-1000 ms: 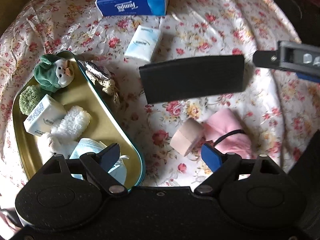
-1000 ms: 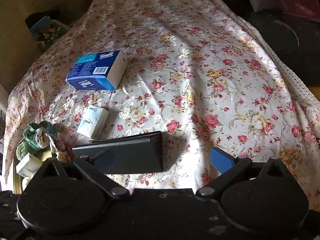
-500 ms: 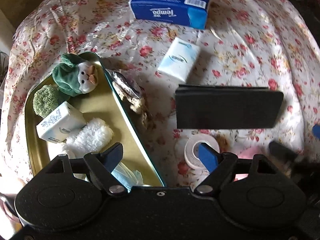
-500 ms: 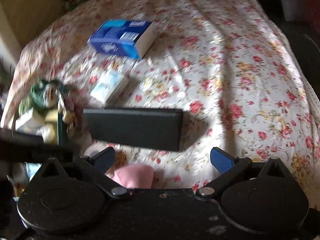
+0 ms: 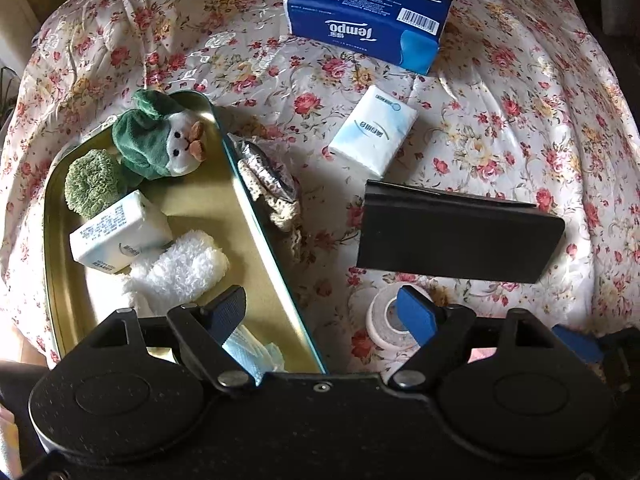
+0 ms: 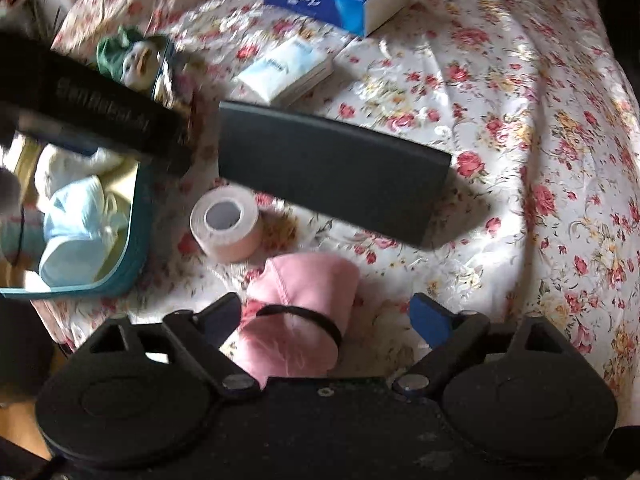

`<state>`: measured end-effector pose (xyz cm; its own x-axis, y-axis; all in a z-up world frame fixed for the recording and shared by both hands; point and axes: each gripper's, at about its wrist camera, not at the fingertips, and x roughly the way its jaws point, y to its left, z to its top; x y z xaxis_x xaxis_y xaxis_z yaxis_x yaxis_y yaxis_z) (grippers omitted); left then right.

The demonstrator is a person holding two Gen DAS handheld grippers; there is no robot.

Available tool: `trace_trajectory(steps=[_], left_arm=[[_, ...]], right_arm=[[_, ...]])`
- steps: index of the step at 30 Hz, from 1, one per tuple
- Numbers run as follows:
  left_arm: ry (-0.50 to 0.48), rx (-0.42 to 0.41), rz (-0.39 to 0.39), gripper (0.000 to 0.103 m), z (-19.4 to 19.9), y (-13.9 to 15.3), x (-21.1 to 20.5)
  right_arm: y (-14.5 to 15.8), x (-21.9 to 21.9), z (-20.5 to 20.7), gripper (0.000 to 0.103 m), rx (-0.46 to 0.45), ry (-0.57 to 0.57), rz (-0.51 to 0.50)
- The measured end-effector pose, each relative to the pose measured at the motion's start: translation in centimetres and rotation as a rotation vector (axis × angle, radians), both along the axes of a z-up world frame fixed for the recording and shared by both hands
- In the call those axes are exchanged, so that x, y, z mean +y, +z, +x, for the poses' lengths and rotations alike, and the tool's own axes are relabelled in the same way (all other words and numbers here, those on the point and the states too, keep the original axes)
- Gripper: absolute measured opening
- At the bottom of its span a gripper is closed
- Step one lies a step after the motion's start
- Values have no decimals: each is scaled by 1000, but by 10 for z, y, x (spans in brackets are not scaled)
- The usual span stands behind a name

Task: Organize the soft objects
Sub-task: 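Grasp the pink cloth item with the right tool while the left tool grasps the tape roll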

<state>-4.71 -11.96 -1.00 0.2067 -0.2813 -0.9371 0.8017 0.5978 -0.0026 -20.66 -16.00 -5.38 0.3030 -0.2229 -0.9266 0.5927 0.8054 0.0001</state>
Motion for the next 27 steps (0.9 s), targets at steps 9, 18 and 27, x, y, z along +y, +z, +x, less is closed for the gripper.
trace_trajectory(steps=[9,18,27], left_arm=[[-26,6,5,79,-8,-3,-7],[-16,40,5,79,-10,-9,-12],[-111,52,57,79,-37,-27,-25]], right_arm=[[3,-11,-12,41,-83,-47,111],[23,-38,-37,41,-236,-238,89],[36,-52,-55,41,-350,-326,85]])
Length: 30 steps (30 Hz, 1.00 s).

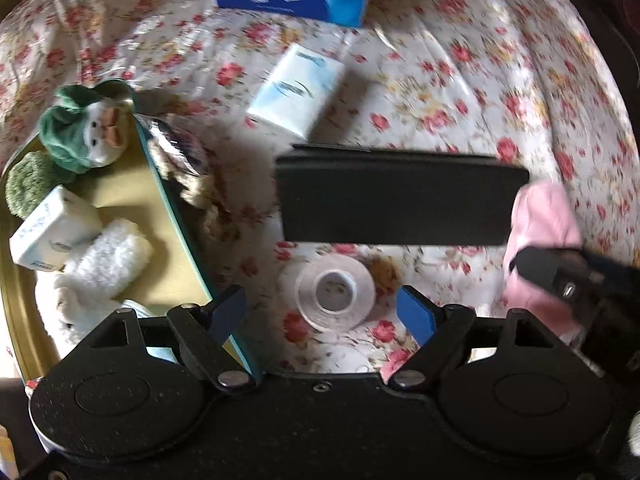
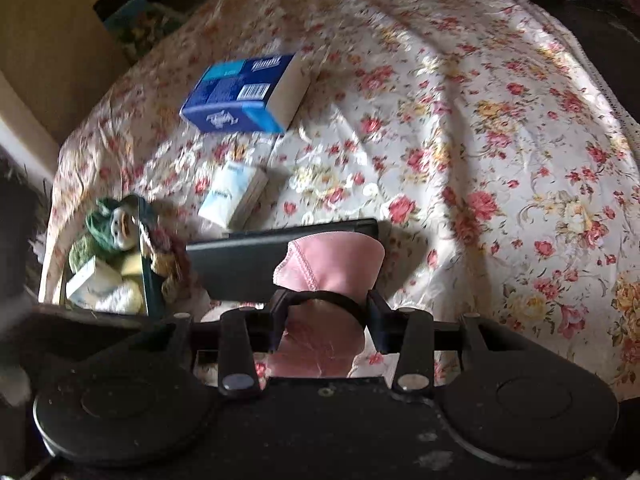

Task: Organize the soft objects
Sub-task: 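Grasp the pink cloth item with the right tool while the left tool grasps the tape roll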

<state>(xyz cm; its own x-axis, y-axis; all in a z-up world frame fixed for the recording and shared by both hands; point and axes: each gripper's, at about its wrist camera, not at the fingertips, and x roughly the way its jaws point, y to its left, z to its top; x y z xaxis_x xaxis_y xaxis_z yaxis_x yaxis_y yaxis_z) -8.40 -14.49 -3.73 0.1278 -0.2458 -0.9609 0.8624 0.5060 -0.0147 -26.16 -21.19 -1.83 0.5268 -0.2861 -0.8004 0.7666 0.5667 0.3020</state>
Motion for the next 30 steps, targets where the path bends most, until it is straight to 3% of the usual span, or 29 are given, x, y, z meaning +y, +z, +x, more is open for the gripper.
trace_trajectory(steps=[10,17,22,30], left_arm=[[-36,-4,70,75,-12,-23,-17],[4,24,95,47,-6,-32,-19],[50,69,67,47,5,-27,-12],[47,52,4,47,0,1,-4]], right_arm=[[-2,-6,-2,41,-26,-21,1],[-1,-5,-4,41,-45,-34,-5],[0,-6,-6,41,-63,-58,-13],[-4,-11,-6,41,-56,-111,-7]])
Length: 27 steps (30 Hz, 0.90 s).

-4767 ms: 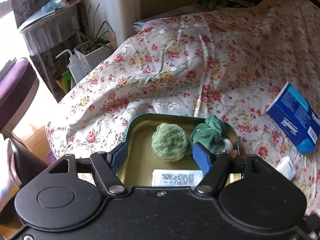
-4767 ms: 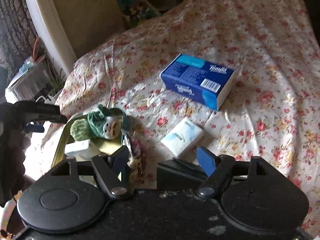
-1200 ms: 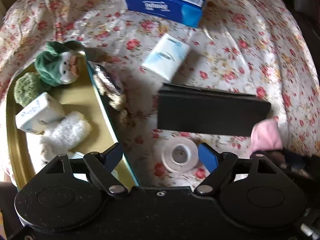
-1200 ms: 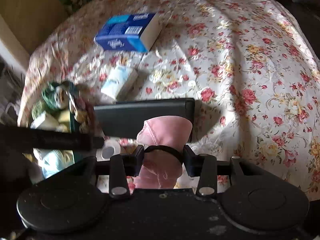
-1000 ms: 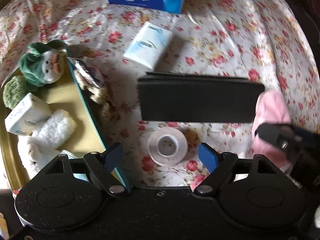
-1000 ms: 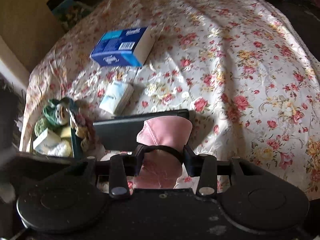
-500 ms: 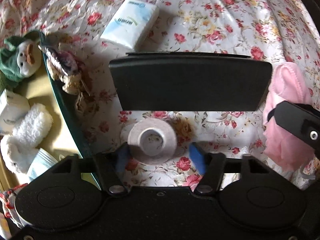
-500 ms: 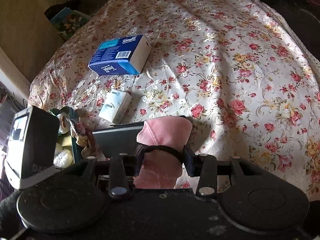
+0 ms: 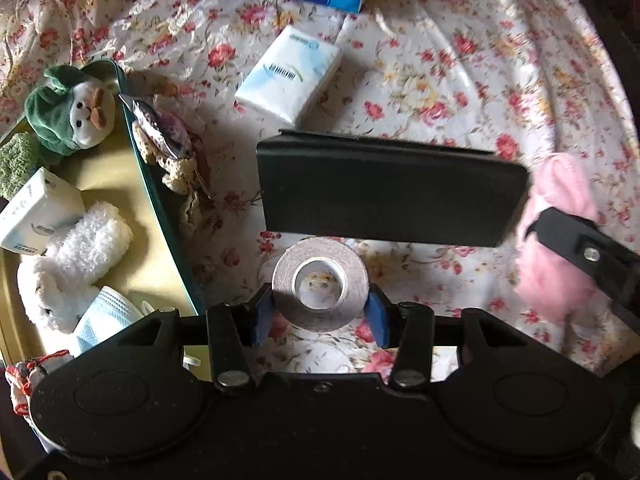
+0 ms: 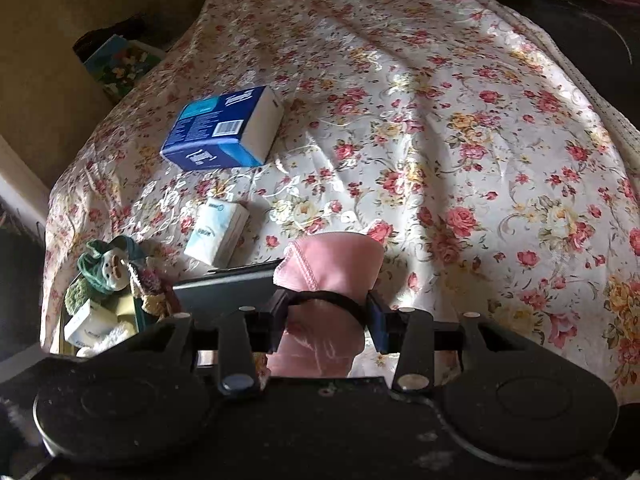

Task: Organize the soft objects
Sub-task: 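Grasp the pink cloth item with the right tool while the left tool grasps the tape roll, then carry the tape roll and pink item into the tray and open both tools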

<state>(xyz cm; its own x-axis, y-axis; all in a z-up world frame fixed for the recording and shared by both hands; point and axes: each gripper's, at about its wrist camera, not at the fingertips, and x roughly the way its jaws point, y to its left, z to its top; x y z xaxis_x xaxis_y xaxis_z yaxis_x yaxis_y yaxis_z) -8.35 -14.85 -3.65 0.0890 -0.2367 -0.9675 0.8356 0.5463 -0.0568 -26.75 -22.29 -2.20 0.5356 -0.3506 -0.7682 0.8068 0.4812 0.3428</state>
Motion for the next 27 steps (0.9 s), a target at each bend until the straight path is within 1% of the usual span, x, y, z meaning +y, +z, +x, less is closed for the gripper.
trace_trajectory(steps=[5,8,12,14,20,24,27], left_arm=[[-7,18,-47,47,-10,17,8],[-9,6,-73,47,-15,28,13],[1,-13,-112,47,-11,43,20],[21,-22,-136,47,-4,51,28],[129,-63,-187,47,30,71,59],[238,-90,-209,47,60,79,89],[325,-90,-223,47,84,83,113]], right_arm=[[-2,-1,2,41,17,-14,5],[-2,1,4,41,28,-11,-9],[-2,4,7,41,49,-4,-19],[-2,4,7,41,55,-3,-24],[0,8,10,41,73,20,-46],[4,16,16,41,94,52,-86],[7,21,21,41,99,76,-99]])
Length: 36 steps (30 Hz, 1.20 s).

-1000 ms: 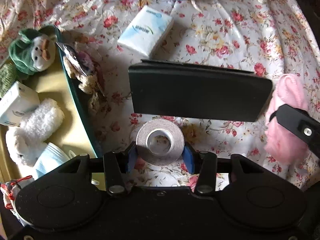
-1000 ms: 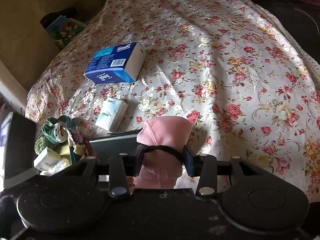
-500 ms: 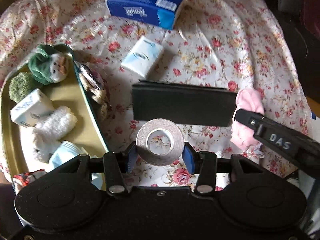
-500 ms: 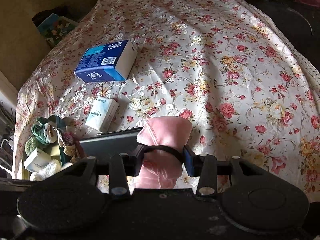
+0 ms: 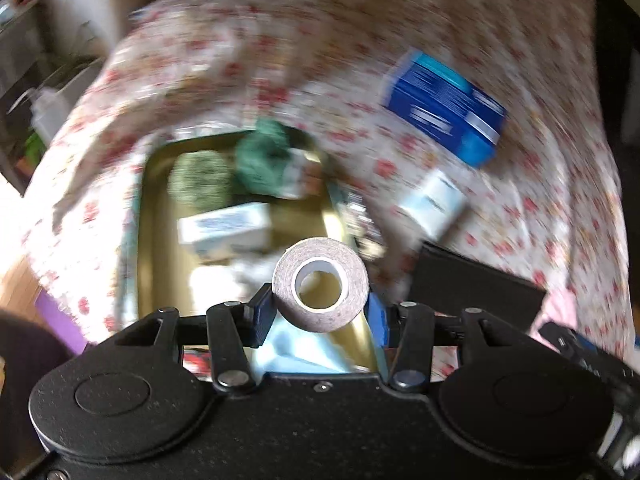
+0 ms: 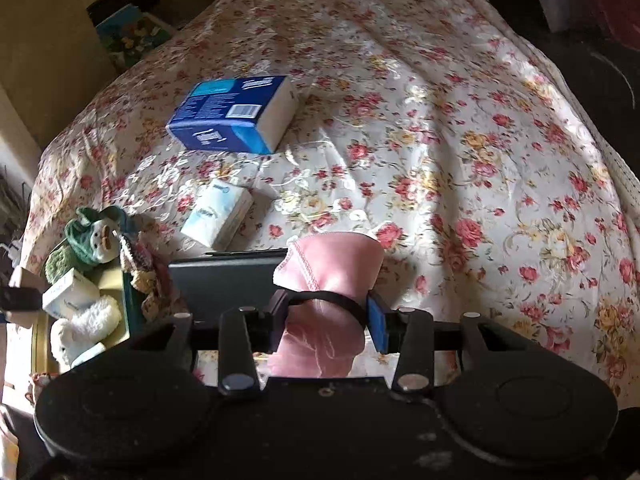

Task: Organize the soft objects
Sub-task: 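Carry the tape roll and pink item into the tray and open both tools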

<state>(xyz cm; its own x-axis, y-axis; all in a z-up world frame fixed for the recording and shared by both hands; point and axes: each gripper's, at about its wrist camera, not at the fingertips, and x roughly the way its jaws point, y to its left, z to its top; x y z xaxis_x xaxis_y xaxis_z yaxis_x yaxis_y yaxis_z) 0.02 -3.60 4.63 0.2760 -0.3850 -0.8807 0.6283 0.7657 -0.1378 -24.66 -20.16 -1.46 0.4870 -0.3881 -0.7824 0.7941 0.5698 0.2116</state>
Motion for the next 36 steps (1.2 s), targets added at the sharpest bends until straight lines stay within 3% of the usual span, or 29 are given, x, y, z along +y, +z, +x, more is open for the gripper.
trace_trajectory(steps=[8,11,24,27,29,36], left_arm=[[160,-57,37,47,42,-2,46],[193,-42,53,47,54,-9,54],[191,-33,85,49,56,-16,47],[193,-47,91,61,56,-15,44],[191,-52,86,66,56,-14,43],[236,-22,69,67,61,-13,45]], right_arm=[[17,24,33,41,-30,127,49],[26,37,57,41,-54,202,82],[53,88,172,42,-42,457,97],[50,96,186,44,-28,493,100],[47,98,192,62,-22,511,89],[42,84,195,61,4,477,44]])
